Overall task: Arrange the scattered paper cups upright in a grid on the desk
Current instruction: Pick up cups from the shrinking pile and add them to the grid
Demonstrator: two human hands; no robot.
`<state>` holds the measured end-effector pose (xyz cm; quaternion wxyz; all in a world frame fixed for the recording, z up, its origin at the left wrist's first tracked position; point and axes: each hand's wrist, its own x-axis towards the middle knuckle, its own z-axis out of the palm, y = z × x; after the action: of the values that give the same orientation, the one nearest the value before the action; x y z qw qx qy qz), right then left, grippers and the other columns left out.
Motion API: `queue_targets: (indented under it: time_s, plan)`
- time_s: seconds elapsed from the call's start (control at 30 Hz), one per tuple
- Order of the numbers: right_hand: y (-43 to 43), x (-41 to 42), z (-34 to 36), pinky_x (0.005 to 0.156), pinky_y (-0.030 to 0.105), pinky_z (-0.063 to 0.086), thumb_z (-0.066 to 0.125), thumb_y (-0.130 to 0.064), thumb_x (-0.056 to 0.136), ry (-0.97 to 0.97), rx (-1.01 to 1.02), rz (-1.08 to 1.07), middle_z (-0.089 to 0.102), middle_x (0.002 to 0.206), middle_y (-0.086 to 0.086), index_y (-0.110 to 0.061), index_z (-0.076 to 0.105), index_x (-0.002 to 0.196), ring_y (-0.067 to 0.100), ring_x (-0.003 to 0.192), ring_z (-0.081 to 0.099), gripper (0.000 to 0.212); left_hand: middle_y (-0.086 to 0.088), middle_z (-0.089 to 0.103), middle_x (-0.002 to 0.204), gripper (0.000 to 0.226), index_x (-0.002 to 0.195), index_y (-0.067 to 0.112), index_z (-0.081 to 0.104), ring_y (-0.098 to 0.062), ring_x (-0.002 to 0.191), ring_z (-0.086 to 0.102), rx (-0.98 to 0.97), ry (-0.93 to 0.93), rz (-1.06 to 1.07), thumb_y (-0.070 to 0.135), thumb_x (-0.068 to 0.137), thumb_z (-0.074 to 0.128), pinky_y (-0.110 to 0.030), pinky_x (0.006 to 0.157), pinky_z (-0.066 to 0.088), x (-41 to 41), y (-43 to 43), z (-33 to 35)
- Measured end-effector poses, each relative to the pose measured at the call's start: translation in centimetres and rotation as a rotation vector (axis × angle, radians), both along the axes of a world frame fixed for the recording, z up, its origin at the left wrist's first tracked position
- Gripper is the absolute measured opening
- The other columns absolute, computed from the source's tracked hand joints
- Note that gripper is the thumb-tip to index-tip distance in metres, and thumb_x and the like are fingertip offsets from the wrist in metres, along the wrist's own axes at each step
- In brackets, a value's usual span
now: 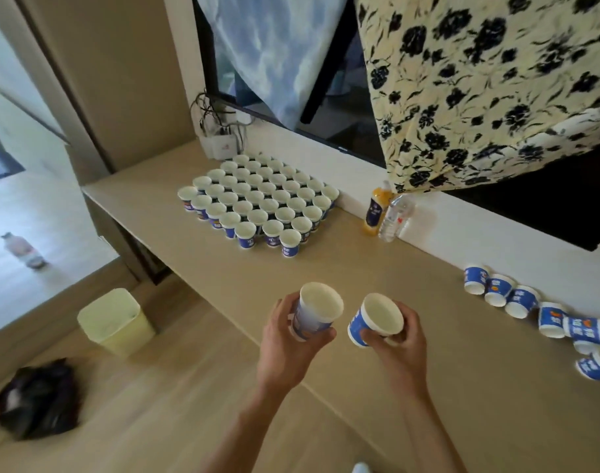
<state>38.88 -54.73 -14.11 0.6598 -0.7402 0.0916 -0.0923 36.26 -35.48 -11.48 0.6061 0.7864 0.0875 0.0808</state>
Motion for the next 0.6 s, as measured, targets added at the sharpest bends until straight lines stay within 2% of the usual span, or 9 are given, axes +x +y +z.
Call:
queue_targets:
  time_s: [0.07,0.17,0.3,0.47,0.6]
  plan:
    - [2.4,-0.2,-0.1,0.084,0.031,0.053,0.086,0.001,0.063,0.018,0.013,0.026,0.067,0.105,-0.022,-0.034,0.060,0.110,0.004,0.097,0.066,0.065,0.016,0.068,0.108,0.064,0.119,0.038,0.059,0.001,0.102,0.061,0.022,-0.007,0.012,0.024,0.066,0.091,-0.002,0.078,0.040,-0.3,2.2,0.1]
    - [5.5,0.0,-0.3,0.091,0.037,0.053,0.082,-0.015,0.055,0.032,0.032,0.055,0.067,0.107,-0.023,-0.031,0.060,0.115,0.006,0.101,0.065,0.065,0.017,0.068,0.110,0.064,0.121,0.037,0.059,-0.001,0.105,0.059,0.045,-0.007,0.038,0.025,0.067,0.090,-0.001,0.077,0.037,-0.4,4.9,0.2]
    - [9.0,1.3,-0.8,0.099,0.039,0.050,0.080,-0.019,0.057,0.055,0.032,0.098,0.068,0.109,-0.023,-0.031,0.061,0.115,0.004,0.104,0.064,0.062,0.016,0.069,0.108,0.062,0.121,0.033,0.060,-0.001,0.103,0.060,0.070,-0.008,0.074,0.021,0.067,0.089,-0.002,0.076,0.037,0.0,8.1,0.0]
    - [13.3,4.9,-2.0,0.096,0.042,0.053,0.083,-0.023,0.055,0.079,0.078,0.120,0.067,0.111,-0.017,-0.033,0.060,0.114,0.011,0.107,0.064,0.064,0.016,0.070,0.103,0.061,0.120,0.029,0.061,0.003,0.099,0.060,0.119,0.021,0.094,0.020,0.067,0.090,-0.003,0.076,0.038,2.6,12.3,-1.0]
    - [16.7,9.1,-3.7,0.090,0.041,0.058,0.083,-0.033,0.050,0.083,0.128,0.103,0.066,0.113,-0.010,-0.028,0.060,0.117,0.012,0.105,0.064,0.071,0.014,0.070,0.104,0.063,0.121,0.030,0.060,0.002,0.099,0.061,0.159,0.047,0.072,0.023,0.067,0.090,-0.003,0.073,0.040,7.4,15.7,-2.0]
